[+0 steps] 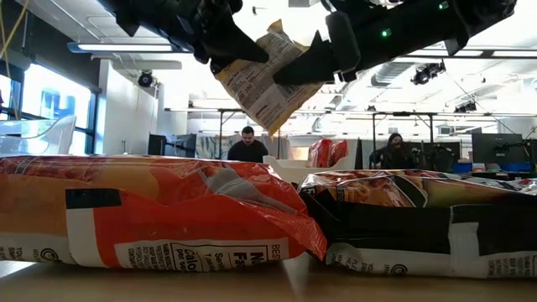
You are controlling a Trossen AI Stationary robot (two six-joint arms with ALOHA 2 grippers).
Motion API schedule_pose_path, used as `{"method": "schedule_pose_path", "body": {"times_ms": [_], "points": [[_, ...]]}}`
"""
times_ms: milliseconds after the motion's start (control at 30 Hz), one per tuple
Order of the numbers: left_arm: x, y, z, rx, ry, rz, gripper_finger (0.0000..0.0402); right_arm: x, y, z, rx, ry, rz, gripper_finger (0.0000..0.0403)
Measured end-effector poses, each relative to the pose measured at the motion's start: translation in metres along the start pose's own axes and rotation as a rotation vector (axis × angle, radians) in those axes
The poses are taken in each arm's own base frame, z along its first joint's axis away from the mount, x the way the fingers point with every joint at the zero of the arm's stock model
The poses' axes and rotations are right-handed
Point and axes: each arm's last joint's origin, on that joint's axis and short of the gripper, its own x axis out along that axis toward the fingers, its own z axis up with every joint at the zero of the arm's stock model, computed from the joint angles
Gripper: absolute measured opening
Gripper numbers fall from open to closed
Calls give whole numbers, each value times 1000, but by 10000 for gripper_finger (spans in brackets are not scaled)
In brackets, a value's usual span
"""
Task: Sort Maruchan noodles
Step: Put the yellow noodle pack into the transparent bin
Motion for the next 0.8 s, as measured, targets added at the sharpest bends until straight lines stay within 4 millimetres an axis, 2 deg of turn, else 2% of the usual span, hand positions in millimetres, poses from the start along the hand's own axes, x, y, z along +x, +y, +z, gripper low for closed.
{"method": "schedule_pose_path", "body": {"times_ms": [233,367,533,800], "points": [[-2,0,1,37,-2,-10,121,0,0,0,9,-3,0,132],[-2,-1,1,49,4,-21,92,0,0,0,12,-5,1,134],[-7,-1,4,63,28,-19,85,0,0,2,15,-14,-3,135],[-21,-1,30,116,173,-22,83,-1,-2,6,20,-25,-28,136]]}}
